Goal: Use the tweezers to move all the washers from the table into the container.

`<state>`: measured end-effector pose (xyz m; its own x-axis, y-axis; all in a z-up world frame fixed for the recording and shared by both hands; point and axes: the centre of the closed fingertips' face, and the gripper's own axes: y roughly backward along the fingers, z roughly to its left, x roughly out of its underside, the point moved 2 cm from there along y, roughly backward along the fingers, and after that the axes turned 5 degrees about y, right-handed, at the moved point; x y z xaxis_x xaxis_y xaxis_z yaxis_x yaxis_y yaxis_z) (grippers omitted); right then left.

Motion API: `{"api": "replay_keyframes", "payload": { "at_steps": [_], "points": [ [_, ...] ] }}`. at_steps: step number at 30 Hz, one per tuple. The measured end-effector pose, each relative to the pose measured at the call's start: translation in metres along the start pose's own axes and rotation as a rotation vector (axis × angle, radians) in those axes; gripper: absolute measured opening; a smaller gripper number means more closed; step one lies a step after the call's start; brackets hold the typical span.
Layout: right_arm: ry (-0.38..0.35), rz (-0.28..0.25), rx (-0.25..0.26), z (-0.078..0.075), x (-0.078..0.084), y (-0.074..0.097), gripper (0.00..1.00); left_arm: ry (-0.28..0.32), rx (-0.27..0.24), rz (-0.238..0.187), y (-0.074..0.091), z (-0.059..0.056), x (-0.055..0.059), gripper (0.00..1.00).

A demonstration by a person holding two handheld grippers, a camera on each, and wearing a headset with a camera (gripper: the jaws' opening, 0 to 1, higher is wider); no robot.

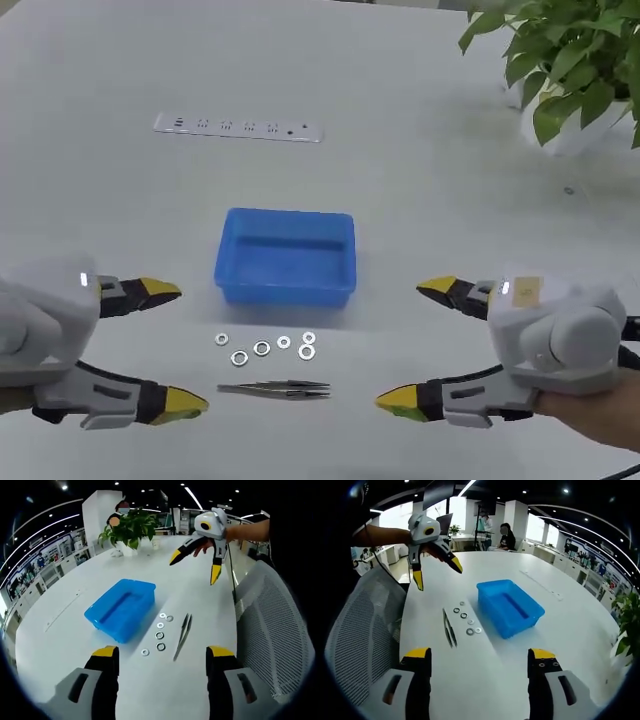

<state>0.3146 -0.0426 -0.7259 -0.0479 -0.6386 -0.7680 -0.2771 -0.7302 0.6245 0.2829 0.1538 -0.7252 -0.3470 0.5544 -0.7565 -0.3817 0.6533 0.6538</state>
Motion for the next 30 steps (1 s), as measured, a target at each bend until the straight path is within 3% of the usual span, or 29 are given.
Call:
{"api": "replay_keyframes", "payload": {
  "at_steps": [21, 30],
  "points": [
    [0.065, 0.034, -0.116, 0.022, 0.000, -0.030, 0.59, -0.110, 0.103, 0.101, -0.028, -0.014, 0.014, 0.54],
    [0.100, 0.036, -0.172, 0.033, -0.003, -0.044, 0.51, -0.151, 0.130, 0.157, -0.040, -0.018, 0.026, 0.41]
  ]
}}
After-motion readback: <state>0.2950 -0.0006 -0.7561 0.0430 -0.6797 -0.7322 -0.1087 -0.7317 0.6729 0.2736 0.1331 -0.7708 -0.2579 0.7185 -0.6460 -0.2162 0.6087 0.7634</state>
